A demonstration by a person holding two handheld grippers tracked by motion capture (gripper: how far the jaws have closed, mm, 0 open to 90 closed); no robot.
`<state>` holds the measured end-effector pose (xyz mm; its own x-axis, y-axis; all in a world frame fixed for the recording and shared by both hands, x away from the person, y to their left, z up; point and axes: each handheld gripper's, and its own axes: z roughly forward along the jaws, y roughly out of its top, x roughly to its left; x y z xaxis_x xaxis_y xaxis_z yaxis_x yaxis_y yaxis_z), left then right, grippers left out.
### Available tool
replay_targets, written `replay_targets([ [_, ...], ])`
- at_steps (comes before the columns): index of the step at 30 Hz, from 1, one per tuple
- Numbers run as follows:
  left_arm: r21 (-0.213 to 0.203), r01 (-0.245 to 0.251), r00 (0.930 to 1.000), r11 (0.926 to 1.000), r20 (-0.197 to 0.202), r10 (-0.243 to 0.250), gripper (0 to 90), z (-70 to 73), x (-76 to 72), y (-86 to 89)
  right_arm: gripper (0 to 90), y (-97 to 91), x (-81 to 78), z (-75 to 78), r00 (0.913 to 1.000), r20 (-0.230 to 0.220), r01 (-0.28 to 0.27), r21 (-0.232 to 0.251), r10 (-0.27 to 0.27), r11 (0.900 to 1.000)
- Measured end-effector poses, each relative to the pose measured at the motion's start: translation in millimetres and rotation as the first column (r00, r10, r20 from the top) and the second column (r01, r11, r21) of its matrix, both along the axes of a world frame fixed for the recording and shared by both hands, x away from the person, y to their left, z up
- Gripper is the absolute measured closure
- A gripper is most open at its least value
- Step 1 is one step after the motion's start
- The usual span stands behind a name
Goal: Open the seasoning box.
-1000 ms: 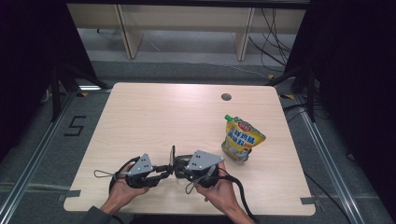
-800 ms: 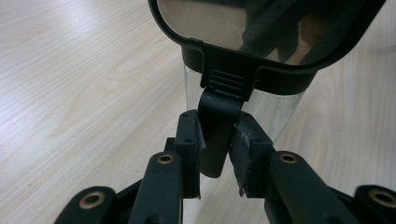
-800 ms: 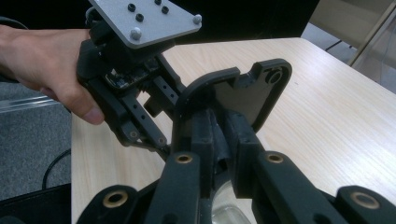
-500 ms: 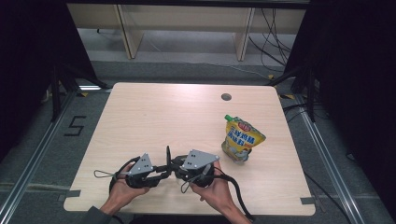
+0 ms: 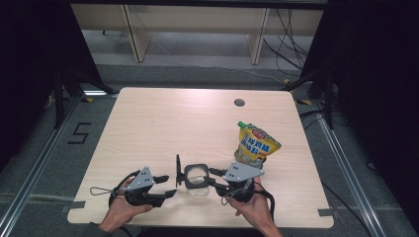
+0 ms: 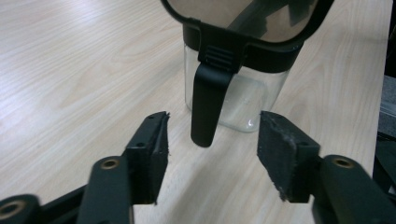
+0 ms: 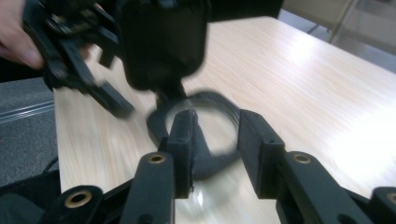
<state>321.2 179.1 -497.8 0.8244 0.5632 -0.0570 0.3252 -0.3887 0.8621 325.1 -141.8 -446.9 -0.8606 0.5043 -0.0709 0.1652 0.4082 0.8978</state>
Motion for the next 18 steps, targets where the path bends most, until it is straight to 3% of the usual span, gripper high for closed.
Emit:
replay_targets([
  [6, -0.015, -0.032, 0.9988, 0.9994, -0.038, 0.031, 33.7, -0.1, -10.5, 5.1, 60.9, -33.4, -3.8, -3.7, 0.9978, -0.017, 0.064, 0.005, -0.064, 0.9979],
  [9, -0.023, -0.032, 0.999, 0.9992, -0.031, 0.031, 30.5, 0.2, -14.5, 6.1, 57.7, -47.4, -4.7, -5.3, 0.9958, -0.022, 0.089, 0.01, -0.089, 0.996],
  [13, -0.04, -0.068, 0.9958, 0.9969, -0.065, 0.066, 24.0, 0.3, -20.5, 7.0, 52.9, -63.6, -6.1, -8.1, 0.9892, -0.044, 0.141, 0.006, -0.14, 0.9901],
  [15, -0.037, -0.068, 0.9956, 0.997, -0.068, 0.065, 21.7, 0.5, -21.5, 8.6, 51.5, -67.9, -6.4, -8.2, 0.9862, -0.03, 0.163, 0.003, -0.163, 0.9867],
  [16, -0.05, -0.084, 0.9941, 0.9952, -0.073, 0.08, 20.8, -0.3, -24.5, 8.6, 48.5, -74.7, -7.5, -9.2, 0.9834, -0.061, 0.172, 0.01, -0.171, 0.9851],
  [18, -0.021, -0.076, 0.9945, 0.9968, -0.074, 0.075, 19.2, 0.1, -26.9, 9.4, 46.0, -81.6, -8.9, -10.7, 0.9778, -0.07, 0.199, 0.018, -0.198, 0.9798],
])
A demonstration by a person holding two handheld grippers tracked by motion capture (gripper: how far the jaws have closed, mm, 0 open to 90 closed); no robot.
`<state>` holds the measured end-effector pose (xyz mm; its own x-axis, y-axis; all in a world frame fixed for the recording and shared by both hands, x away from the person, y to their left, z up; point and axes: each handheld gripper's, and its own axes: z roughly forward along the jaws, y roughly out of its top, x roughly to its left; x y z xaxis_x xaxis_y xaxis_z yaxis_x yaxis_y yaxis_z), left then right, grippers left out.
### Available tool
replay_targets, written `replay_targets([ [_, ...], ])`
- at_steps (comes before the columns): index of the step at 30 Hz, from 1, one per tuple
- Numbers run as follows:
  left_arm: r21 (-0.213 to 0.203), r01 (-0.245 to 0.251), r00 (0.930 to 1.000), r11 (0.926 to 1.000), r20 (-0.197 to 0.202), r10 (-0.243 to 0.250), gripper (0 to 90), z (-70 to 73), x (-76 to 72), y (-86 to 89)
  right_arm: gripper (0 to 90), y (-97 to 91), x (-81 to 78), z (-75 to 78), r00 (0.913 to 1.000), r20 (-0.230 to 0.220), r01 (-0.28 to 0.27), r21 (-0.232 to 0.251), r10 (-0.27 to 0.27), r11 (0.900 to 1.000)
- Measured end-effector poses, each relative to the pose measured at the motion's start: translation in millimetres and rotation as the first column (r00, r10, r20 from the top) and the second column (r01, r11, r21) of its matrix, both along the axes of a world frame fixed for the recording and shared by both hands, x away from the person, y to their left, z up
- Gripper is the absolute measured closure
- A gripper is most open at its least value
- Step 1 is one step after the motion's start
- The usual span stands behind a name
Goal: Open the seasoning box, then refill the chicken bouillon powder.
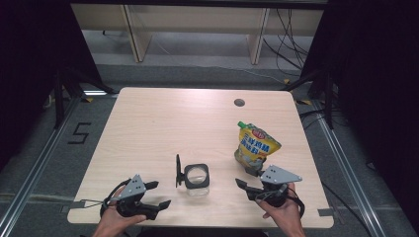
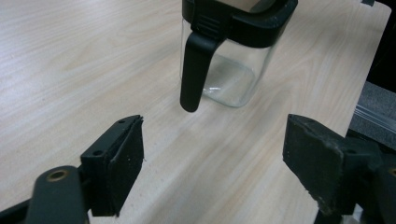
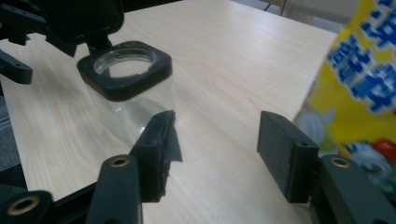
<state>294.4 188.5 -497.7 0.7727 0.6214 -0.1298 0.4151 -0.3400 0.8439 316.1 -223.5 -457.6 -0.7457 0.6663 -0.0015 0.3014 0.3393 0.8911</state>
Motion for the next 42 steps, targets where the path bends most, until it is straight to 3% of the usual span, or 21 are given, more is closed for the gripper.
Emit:
replay_targets([
  [4, 0.009, 0.007, 1.0, 0.9999, -0.001, -0.007, 18.4, -0.2, -4.9, -0.5, 42.3, -11.9, -0.1, -5.0, 0.9996, 0.0, 0.028, 0.004, -0.028, 0.9996],
  [5, 0.005, 0.009, 1.0, 0.9999, 0.0, -0.009, 18.0, -0.3, -5.8, -1.4, 41.2, -14.0, -1.9, -5.5, 0.9984, -0.03, 0.048, 0.011, -0.048, 0.9988],
  [7, 0.017, 0.011, 0.9999, 0.9998, -0.002, -0.011, 17.8, 0.1, -7.5, -1.8, 39.9, -19.3, -1.3, -6.8, 0.9981, -0.026, 0.056, 0.007, -0.055, 0.9984],
  [8, 0.026, 0.017, 0.9998, 0.9995, 0.008, -0.017, 17.8, 0.1, -7.5, -1.5, 38.8, -21.1, -2.4, -7.0, 0.9969, -0.045, 0.065, 0.014, -0.065, 0.9978],
  [11, 0.01, 0.009, 1.0, 0.9999, 0.0, -0.009, 17.8, -0.7, -10.0, -3.0, 36.6, -28.2, -0.6, -9.8, 0.996, -0.044, 0.079, 0.011, -0.078, 0.9968],
  [12, 0.052, 0.023, 0.9996, 0.9984, 0.015, -0.024, 17.8, 0.1, -8.8, -0.7, 35.5, -31.0, 0.1, -10.6, 0.9956, -0.024, 0.091, 0.005, -0.091, 0.9958],
  [13, 0.052, 0.023, 0.9996, 0.9984, 0.015, -0.024, 17.8, 0.1, -8.8, -0.7, 34.5, -32.7, -1.1, -10.5, 0.9928, -0.06, 0.105, 0.019, -0.103, 0.9943],
  [15, 0.042, 0.021, 0.9997, 0.9989, 0.009, -0.022, 17.8, -0.7, -9.6, -1.8, 34.3, -33.7, -1.4, -11.1, 0.9916, -0.052, 0.12, 0.025, -0.119, 0.9925],
  [18, 0.076, 0.006, 0.9999, 0.9971, -0.01, -0.005, 17.8, -4.9, -11.0, -2.5, 33.8, -41.0, 0.1, -12.7, 0.9884, -0.067, 0.138, 0.025, -0.136, 0.9901],
  [20, 0.073, 0.0, 1.0, 0.9973, -0.007, 0.001, 17.8, -5.6, -11.2, -3.3, 32.3, -45.1, 1.9, -13.5, 0.9863, -0.07, 0.151, 0.02, -0.149, 0.9883],
  [21, 0.073, -0.001, 1.0, 0.9973, -0.007, 0.001, 17.8, -5.5, -11.3, -3.2, 31.1, -45.0, 1.5, -14.8, 0.9829, -0.079, 0.17, 0.041, -0.166, 0.9846],
  [27, 0.064, -0.01, 0.9999, 0.9979, -0.011, 0.011, 17.8, -5.0, -14.6, -4.4, 23.3, -56.0, 10.3, -19.7, 0.9816, -0.047, 0.187, 0.055, -0.185, 0.9808],
  [31, 0.055, -0.004, 1.0, 0.9985, -0.001, 0.004, 17.8, -6.1, -17.6, -7.1, 18.8, -55.7, 11.8, -20.5, 0.976, -0.071, 0.211, 0.073, -0.206, 0.9748],
  [32, 0.059, -0.007, 1.0, 0.9982, -0.006, 0.007, 17.8, -5.5, -19.4, -7.6, 15.4, -56.7, 15.9, -21.4, 0.9762, -0.051, 0.214, 0.074, -0.211, 0.9739],
  [36, 0.078, -0.01, 0.9999, 0.9969, -0.01, 0.01, 17.8, -5.6, -20.6, -6.3, 15.7, -55.8, 27.9, -25.5, 0.9756, -0.026, 0.22, 0.091, -0.218, 0.9714],
  [37, 0.075, -0.009, 0.9999, 0.9972, -0.01, 0.01, 17.8, -5.7, -20.6, -6.0, 15.6, -56.8, 31.7, -26.0, 0.9772, -0.013, 0.212, 0.073, -0.212, 0.9745],
  [40, 0.074, -0.022, 0.9997, 0.997, -0.009, 0.023, 17.8, -4.7, -21.2, -5.4, 15.7, -54.0, 38.2, -26.9, 0.9735, -0.036, 0.228, 0.097, -0.226, 0.9687],
  [41, 0.075, -0.021, 0.9997, 0.9969, -0.008, 0.022, 17.9, -4.7, -21.1, -5.2, 16.1, -56.2, 46.0, -29.1, 0.9788, 0.005, 0.203, 0.1, -0.205, 0.974],
  [42, 0.083, -0.018, 0.9998, 0.9964, -0.007, 0.018, 17.9, -4.6, -20.6, -4.7, 16.5, -54.8, 48.6, -30.7, 0.9772, -0.01, 0.212, 0.119, -0.212, 0.97],
])
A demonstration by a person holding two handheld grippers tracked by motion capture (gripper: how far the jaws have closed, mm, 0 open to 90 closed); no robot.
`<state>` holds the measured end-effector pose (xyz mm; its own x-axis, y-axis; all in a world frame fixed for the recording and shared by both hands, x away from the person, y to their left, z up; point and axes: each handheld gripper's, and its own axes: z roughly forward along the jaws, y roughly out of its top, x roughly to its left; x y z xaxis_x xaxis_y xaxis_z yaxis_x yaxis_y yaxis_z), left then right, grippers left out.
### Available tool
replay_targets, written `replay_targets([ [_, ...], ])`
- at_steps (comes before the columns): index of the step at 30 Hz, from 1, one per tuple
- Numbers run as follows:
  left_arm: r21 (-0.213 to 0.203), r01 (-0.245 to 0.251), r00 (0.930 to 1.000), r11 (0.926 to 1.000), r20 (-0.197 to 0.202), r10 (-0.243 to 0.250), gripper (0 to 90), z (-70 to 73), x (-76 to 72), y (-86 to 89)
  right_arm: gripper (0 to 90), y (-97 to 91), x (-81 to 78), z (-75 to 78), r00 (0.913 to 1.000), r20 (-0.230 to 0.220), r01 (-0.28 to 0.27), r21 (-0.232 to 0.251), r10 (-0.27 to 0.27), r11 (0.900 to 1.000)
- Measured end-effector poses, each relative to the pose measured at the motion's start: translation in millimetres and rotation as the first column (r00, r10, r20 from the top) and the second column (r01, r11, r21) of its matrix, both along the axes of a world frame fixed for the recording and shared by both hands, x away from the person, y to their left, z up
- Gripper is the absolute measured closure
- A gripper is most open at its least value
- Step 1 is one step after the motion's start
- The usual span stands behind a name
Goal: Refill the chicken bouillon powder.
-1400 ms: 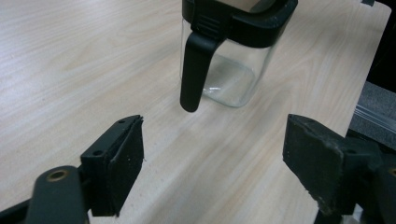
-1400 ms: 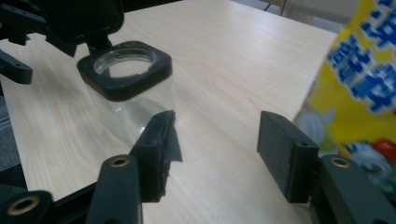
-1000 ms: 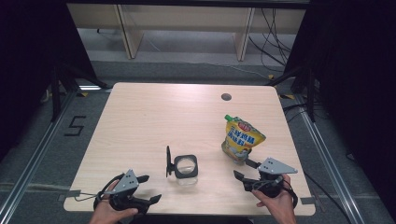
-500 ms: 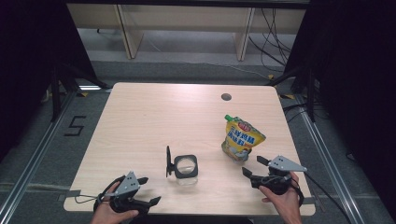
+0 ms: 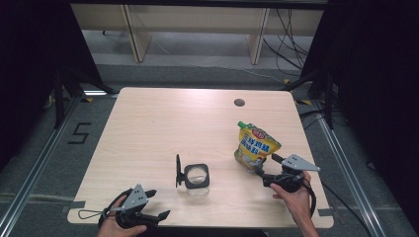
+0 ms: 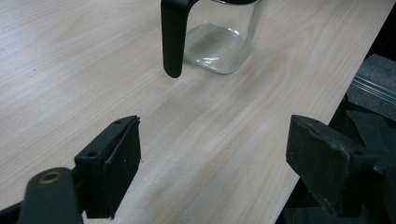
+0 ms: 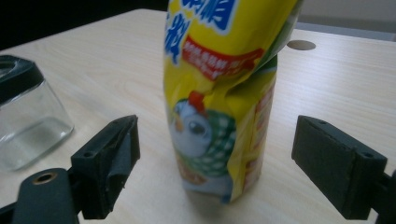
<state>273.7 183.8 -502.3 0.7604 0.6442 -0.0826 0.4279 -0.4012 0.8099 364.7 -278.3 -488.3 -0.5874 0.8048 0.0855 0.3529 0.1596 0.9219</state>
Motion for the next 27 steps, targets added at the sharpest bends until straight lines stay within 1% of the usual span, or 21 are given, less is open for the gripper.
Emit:
replay_targets([
  [1, 0.005, 0.007, 1.0, 1.0, 0.003, -0.007, 17.9, -0.1, 0.6, 0.3, 16.7, 0.4, 4.5, -2.0, 0.9999, 0.009, -0.004, 0.015, 0.004, 0.9999],
  [2, 0.005, 0.007, 1.0, 1.0, 0.003, -0.007, 17.9, -0.1, 0.6, 0.3, 16.7, 0.4, 4.5, -2.0, 0.9999, 0.009, -0.004, 0.015, 0.004, 0.9999],
  [3, 0.01, 0.018, 0.9998, 0.9998, 0.013, -0.018, 17.9, -0.4, 1.4, 0.4, 16.7, 0.5, 10.4, -4.3, 0.9998, 0.02, -0.009, 0.01, 0.009, 0.9999],
  [4, 0.0, 0.018, 0.9997, 0.9998, 0.017, -0.018, 17.9, -1.2, 1.6, 0.1, 16.8, 1.9, 11.9, -5.3, 1.0, 0.001, -0.005, 0.03, 0.005, 0.9995],
  [5, 0.0, 0.018, 0.9997, 0.9998, 0.017, -0.018, 18.0, -1.2, 1.6, 0.1, 17.2, 1.6, 15.6, -7.0, 0.9997, 0.021, -0.009, 0.021, 0.008, 0.9997],
  [8, 0.002, 0.019, 0.9997, 0.9998, 0.012, -0.019, 18.1, 0.3, 0.9, 0.2, 17.4, 6.8, 20.3, -10.4, 0.9997, 0.018, -0.017, 0.061, 0.016, 0.998],
  [9, 0.002, 0.019, 0.9997, 0.9998, 0.012, -0.019, 18.1, 0.3, 0.9, 0.2, 17.4, 6.8, 20.3, -10.4, 0.9997, 0.018, -0.017, 0.061, 0.016, 0.998],
  [10, 0.009, 0.021, 0.9997, 0.9997, 0.014, -0.021, 18.1, 0.5, 1.3, 0.6, 17.5, 6.0, 24.3, -11.9, 0.9985, 0.047, -0.031, 0.029, 0.03, 0.9991],
  [11, 0.007, 0.021, 0.9997, 0.9997, 0.012, -0.022, 18.2, 0.3, 1.3, 0.4, 17.4, 10.1, 24.2, -13.2, 0.9996, 0.017, -0.024, 0.044, 0.023, 0.9987],
  [12, 0.007, 0.023, 0.9997, 0.9997, 0.012, -0.023, 18.2, 0.2, 1.3, 0.3, 17.3, 10.9, 26.3, -14.9, 0.999, 0.033, -0.031, 0.044, 0.03, 0.9986],
  [15, 0.006, 0.022, 0.9997, 0.9997, 0.011, -0.022, 18.3, 0.0, 1.3, 0.2, 17.1, 13.1, 27.6, -16.2, 0.999, 0.03, -0.036, 0.051, 0.034, 0.9981],
  [16, 0.01, 0.02, 0.9997, 0.9998, 0.012, -0.02, 18.3, -0.4, 1.6, 0.4, 16.9, 14.6, 30.9, -18.4, 0.998, 0.05, -0.041, 0.037, 0.039, 0.9985],
  [17, 0.01, 0.02, 0.9997, 0.9998, 0.012, -0.02, 18.3, -0.4, 1.6, 0.4, 16.0, 16.0, 29.9, -18.6, 0.9989, 0.029, -0.039, 0.042, 0.037, 0.9984],
  [18, -0.001, 0.024, 0.9995, 0.9997, 0.019, -0.024, 18.4, -2.1, 2.2, -0.2, 15.9, 14.8, 33.5, -20.0, 0.9976, 0.053, -0.045, 0.013, 0.044, 0.9989],
  [19, -0.001, 0.024, 0.9995, 0.9997, 0.019, -0.024, 18.4, -2.1, 2.2, -0.2, 15.9, 14.8, 33.5, -20.0, 0.9976, 0.053, -0.045, 0.013, 0.044, 0.9989],
  [20, -0.008, 0.011, 0.9999, 0.9999, -0.001, -0.011, 18.5, -1.6, 0.4, -1.1, 16.3, 16.9, 31.9, -20.9, 0.9995, 0.022, -0.024, 0.015, 0.024, 0.9996],
  [22, -0.01, 0.014, 0.9999, 0.9999, -0.005, -0.014, 18.5, -0.6, 0.2, -0.9, 16.8, 16.8, 33.2, -21.8, 0.9996, 0.024, -0.018, 0.04, 0.017, 0.9991],
  [23, -0.018, 0.015, 0.9999, 0.9997, -0.001, -0.015, 18.5, -1.3, 0.6, -1.1, 16.8, 15.4, 35.9, -22.7, 0.9985, 0.049, -0.026, 0.04, 0.024, 0.9989],
  [25, -0.009, 0.017, 0.9999, 0.9998, 0.001, -0.017, 18.5, -1.2, 1.0, -0.5, 16.8, 16.2, 35.8, -22.9, 0.9991, 0.04, -0.015, 0.055, 0.013, 0.9984],
  [26, -0.019, 0.017, 0.9999, 0.9997, -0.002, -0.017, 18.5, -1.6, 0.8, -1.3, 16.6, 14.5, 38.5, -23.4, 0.9982, 0.055, -0.028, 0.062, 0.025, 0.9977],
  [27, -0.017, 0.022, 0.9998, 0.9996, 0.002, -0.022, 18.5, -1.4, 0.8, -1.3, 16.4, 15.5, 38.4, -24.2, 0.9986, 0.051, -0.016, 0.079, 0.012, 0.9967],
])
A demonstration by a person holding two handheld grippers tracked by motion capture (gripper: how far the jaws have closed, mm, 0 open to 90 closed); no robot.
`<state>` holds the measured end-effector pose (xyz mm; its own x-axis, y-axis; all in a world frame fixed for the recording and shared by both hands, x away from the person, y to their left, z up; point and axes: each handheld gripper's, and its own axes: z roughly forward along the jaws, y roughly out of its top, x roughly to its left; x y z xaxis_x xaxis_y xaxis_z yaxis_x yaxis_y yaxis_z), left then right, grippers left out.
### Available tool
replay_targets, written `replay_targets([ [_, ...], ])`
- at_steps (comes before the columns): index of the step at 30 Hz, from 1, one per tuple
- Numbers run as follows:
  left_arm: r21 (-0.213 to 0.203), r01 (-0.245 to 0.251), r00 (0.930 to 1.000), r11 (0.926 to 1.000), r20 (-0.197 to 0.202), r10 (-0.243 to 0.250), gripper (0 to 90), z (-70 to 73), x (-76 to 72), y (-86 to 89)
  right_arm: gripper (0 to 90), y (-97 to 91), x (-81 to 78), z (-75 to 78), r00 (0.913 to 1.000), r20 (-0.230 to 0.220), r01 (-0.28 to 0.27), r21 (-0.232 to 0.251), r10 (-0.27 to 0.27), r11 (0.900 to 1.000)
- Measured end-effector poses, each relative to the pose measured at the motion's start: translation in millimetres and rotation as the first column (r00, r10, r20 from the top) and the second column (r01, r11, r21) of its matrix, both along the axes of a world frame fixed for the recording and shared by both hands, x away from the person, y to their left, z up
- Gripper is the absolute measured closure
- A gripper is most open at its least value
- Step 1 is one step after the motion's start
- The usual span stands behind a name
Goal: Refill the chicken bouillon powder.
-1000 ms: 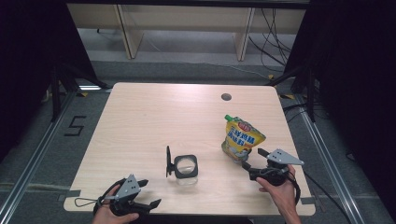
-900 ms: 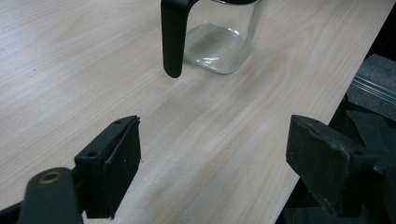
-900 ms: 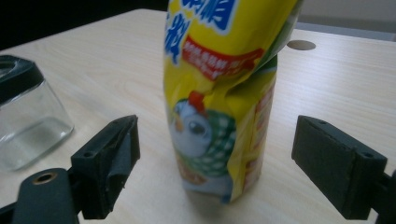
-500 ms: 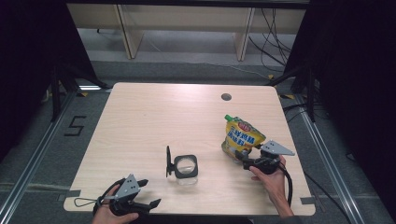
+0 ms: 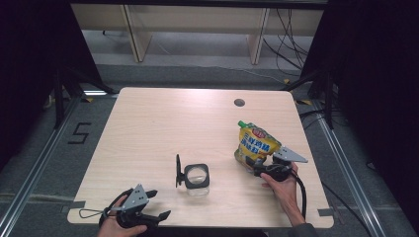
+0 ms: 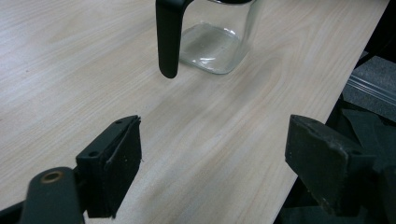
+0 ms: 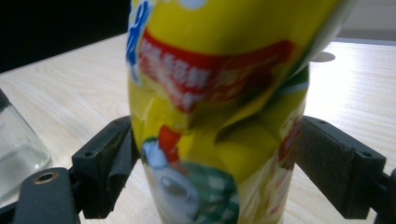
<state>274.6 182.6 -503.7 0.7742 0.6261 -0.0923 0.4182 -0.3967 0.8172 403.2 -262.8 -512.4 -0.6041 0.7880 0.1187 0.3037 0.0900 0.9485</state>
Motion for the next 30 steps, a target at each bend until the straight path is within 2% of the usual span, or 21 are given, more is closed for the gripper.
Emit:
replay_targets([
  [1, 0.016, 0.011, 0.9999, 0.9998, 0.007, -0.011, 18.5, 1.1, 0.5, 0.7, 16.2, 0.1, 0.1, -0.2, 0.9996, -0.026, -0.008, 0.015, 0.008, 0.9998],
  [2, 0.016, 0.011, 0.9999, 0.9998, 0.007, -0.011, 18.5, 1.1, 0.5, 0.7, 16.2, -1.6, 1.4, 0.1, 0.9999, -0.006, -0.012, -0.002, 0.012, 0.9999],
  [3, 0.03, 0.014, 0.9998, 0.9994, 0.009, -0.015, 18.6, 1.7, 0.8, 1.4, 16.2, 0.2, 0.4, -0.6, 0.9997, -0.022, -0.002, 0.022, 0.002, 0.9998],
  [5, 0.026, 0.006, 1.0, 0.9997, 0.001, -0.006, 18.6, 1.3, 0.4, 0.9, 16.2, 0.5, 2.8, -1.9, 1.0, 0.008, -0.003, 0.03, 0.002, 0.9995],
  [6, 0.027, 0.007, 1.0, 0.9996, 0.002, -0.007, 18.6, 1.3, 0.4, 1.0, 16.2, -0.5, 4.5, -2.5, 1.0, 0.01, -0.001, 0.013, 0.001, 0.9999],
  [7, 0.028, 0.009, 1.0, 0.9996, 0.004, -0.009, 18.6, 1.5, 0.5, 1.2, 16.2, 2.0, 3.9, -3.6, 1.0, 0.005, 0.002, 0.046, -0.003, 0.9989],
  [8, 0.028, 0.009, 1.0, 0.9996, 0.004, -0.009, 18.6, 1.5, 0.5, 1.2, 16.2, 2.0, 3.9, -3.6, 1.0, 0.005, 0.002, 0.046, -0.003, 0.9989],
  [9, 0.03, 0.021, 0.9997, 0.9993, 0.012, -0.022, 18.6, 1.7, 1.1, 1.5, 16.2, 0.8, 5.6, -3.3, 1.0, -0.001, -0.004, 0.028, 0.004, 0.9996],
  [10, 0.008, 0.019, 0.9998, 0.9998, 0.009, -0.019, 18.6, 1.4, 0.4, 0.1, 16.2, 1.0, 6.2, -3.7, 1.0, 0.004, -0.008, 0.038, 0.008, 0.9993],
  [11, 0.002, 0.019, 0.9998, 0.9998, 0.011, -0.019, 18.6, 1.2, 0.4, -0.4, 16.1, 0.0, 8.3, -4.2, 0.9994, 0.034, -0.01, 0.02, 0.009, 0.9997],
  [13, 0.024, 0.021, 0.9997, 0.9995, 0.007, -0.022, 18.6, 1.6, 0.7, 0.7, 16.1, 2.3, 7.1, -4.5, 0.9999, 0.009, 0.005, 0.043, -0.006, 0.9991],
  [14, 0.005, 0.01, 0.9999, 0.9999, -0.004, -0.009, 18.6, 1.1, -0.3, -0.5, 16.1, 0.4, 8.7, -4.0, 0.9994, 0.034, 0.005, 0.01, -0.005, 0.9999],
  [15, -0.003, 0.01, 1.0, 0.9999, -0.001, -0.01, 18.7, 0.6, -0.2, -1.1, 17.2, 2.9, 6.0, -3.3, 1.0, 0.003, 0.003, 0.036, -0.003, 0.9994],
  [16, -0.003, 0.01, 1.0, 0.9999, -0.001, -0.01, 18.7, 0.6, -0.2, -1.1, 17.2, 2.9, 6.0, -3.3, 1.0, 0.003, 0.003, 0.036, -0.003, 0.9994],
  [17, -0.002, 0.011, 0.9999, 0.9999, -0.002, -0.011, 18.7, 0.6, -0.1, -1.2, 19.2, 2.5, 8.5, -3.9, 0.9983, 0.056, -0.015, 0.0, 0.015, 0.9999],
  [22, 0.012, 0.036, 0.9993, 0.9993, 0.01, -0.036, 19.0, 1.2, 1.1, -1.1, 18.6, 4.5, 9.4, -3.6, 0.9982, 0.056, -0.021, -0.002, 0.021, 0.9998],
  [24, 0.011, 0.037, 0.9993, 0.9993, 0.011, -0.037, 19.1, 1.3, 1.2, -1.1, 17.7, 6.3, 9.1, -3.6, 0.999, 0.044, -0.001, 0.022, 0.0, 0.9998],
  [25, 0.002, 0.036, 0.9992, 0.9993, 0.014, -0.036, 19.1, 0.9, 1.4, -1.3, 17.9, 6.7, 10.8, -4.2, 0.9982, 0.06, -0.008, 0.022, 0.006, 0.9997],
  [27, -0.003, 0.033, 0.9994, 0.9995, 0.014, -0.033, 19.2, 0.9, 1.3, -1.4, 17.8, 7.7, 13.8, -2.8, 0.9978, 0.061, -0.024, -0.016, 0.025, 0.9996],
  [29, -0.005, 0.034, 0.9993, 0.9994, 0.012, -0.034, 19.3, 0.7, 1.7, -1.3, 17.5, 11.0, 14.8, -3.3, 0.9972, 0.068, -0.032, -0.005, 0.032, 0.9995],
  [30, -0.004, 0.037, 0.9993, 0.9993, 0.007, -0.037, 19.3, 0.7, 1.6, -1.5, 14.8, 16.3, 17.5, -2.8, 0.9973, 0.066, -0.03, -0.024, 0.031, 0.9993],
])
